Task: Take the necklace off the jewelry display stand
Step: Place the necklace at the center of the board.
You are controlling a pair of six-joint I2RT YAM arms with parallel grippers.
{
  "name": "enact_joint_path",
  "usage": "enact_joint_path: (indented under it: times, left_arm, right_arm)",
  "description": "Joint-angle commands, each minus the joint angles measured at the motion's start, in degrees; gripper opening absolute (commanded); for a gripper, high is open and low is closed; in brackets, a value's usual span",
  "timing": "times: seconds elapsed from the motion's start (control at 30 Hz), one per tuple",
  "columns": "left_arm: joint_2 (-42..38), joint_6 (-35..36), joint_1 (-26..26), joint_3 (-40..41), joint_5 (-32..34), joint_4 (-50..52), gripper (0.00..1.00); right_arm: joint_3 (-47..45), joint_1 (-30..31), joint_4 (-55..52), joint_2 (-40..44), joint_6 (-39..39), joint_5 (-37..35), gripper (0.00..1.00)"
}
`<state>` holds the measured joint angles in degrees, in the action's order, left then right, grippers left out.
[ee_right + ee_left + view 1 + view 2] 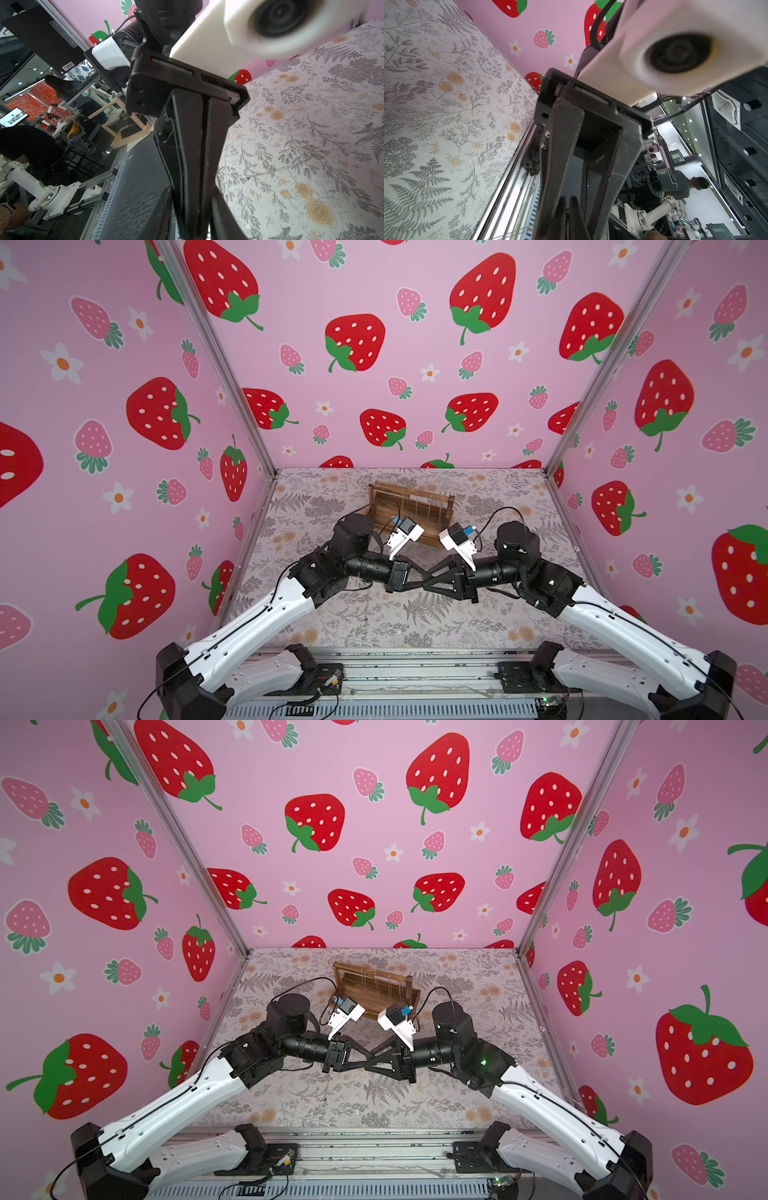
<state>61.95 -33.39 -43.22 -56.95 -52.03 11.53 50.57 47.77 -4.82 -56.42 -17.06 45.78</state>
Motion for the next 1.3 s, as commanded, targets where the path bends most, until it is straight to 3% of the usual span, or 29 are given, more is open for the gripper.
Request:
enact_joint_path:
  times: [0.0,0.13,0.23,0.43,0.57,0.87,1.27]
  left_arm:
    - [-0.25,0.01,-0.42,-2.98,2.64,0.66,0.00]
    - [-0.34,0.08,-0.42,-3.33,2.88,1.11,0.00]
    - [-0.06,0.85,-0.38,-4.13,3.08,2.10,0.00]
    - [0.02,1.83,-0.39,-5.39,3.61,3.67,0.00]
    - [0.09,2.00,-0.39,-5.54,3.73,3.92,0.00]
    - [0.28,2.44,-0.37,-5.54,4.12,4.42,0.00]
    - [-0.24,5.56,-0.37,-7.26,6.08,9.28,0.00]
  right_arm:
    - [-0.79,1.02,1.57,0.55,0.63,-1.85,0.31]
    - [-1.17,1.09,1.58,0.70,0.36,-1.68,0.33]
    - [-1.77,1.10,2.04,0.92,-0.12,-1.32,0.44]
    - [-3.13,1.14,2.18,2.27,-0.23,-1.67,0.44]
    - [-3.63,1.18,2.01,3.48,0.01,-2.49,0.37]
    - [-3.98,1.18,1.40,3.78,0.58,-4.03,0.33]
    - [-4.51,1.19,1.39,3.78,0.32,-4.73,0.06]
